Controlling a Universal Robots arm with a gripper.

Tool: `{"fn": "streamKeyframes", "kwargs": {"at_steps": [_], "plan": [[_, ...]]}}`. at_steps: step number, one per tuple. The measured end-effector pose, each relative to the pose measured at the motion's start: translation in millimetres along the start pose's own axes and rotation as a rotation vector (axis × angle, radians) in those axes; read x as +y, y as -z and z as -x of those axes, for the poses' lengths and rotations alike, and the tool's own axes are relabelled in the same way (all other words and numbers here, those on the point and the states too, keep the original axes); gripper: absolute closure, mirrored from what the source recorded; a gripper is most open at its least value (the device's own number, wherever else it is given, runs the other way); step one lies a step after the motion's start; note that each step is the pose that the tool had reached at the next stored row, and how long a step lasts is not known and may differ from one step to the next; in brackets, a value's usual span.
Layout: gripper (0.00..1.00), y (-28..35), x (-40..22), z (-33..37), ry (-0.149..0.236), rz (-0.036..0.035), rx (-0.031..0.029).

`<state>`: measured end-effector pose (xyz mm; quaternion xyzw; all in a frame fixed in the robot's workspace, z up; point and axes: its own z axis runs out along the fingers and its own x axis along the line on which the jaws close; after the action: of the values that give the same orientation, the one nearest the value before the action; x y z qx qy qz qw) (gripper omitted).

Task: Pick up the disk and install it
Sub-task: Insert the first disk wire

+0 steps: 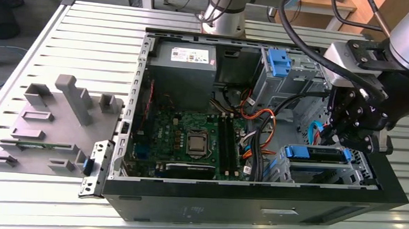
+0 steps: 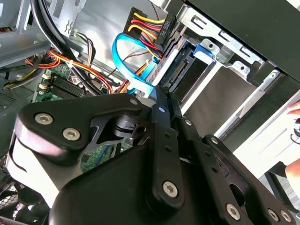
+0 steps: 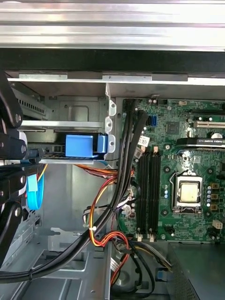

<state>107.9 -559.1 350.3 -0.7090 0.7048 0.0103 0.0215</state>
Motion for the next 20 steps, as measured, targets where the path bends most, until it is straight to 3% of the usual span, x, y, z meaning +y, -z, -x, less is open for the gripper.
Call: {"fn": "streamKeyframes", "kwargs": {"at_steps": [3,7,12,20], "plan": [[0.84,0.1,0.1,-2.2,0.000,0.0000,-0.0014],[0.84,0.2,0.1,-7.5,0.000,-0.0002,-0.0105],[0.84,-0.2,0.1,-10.7,-0.001,-0.0011,-0.0401],[0.84,-5.7,0.4,-13.1,0.000,-0.0054,-0.0440]]}}
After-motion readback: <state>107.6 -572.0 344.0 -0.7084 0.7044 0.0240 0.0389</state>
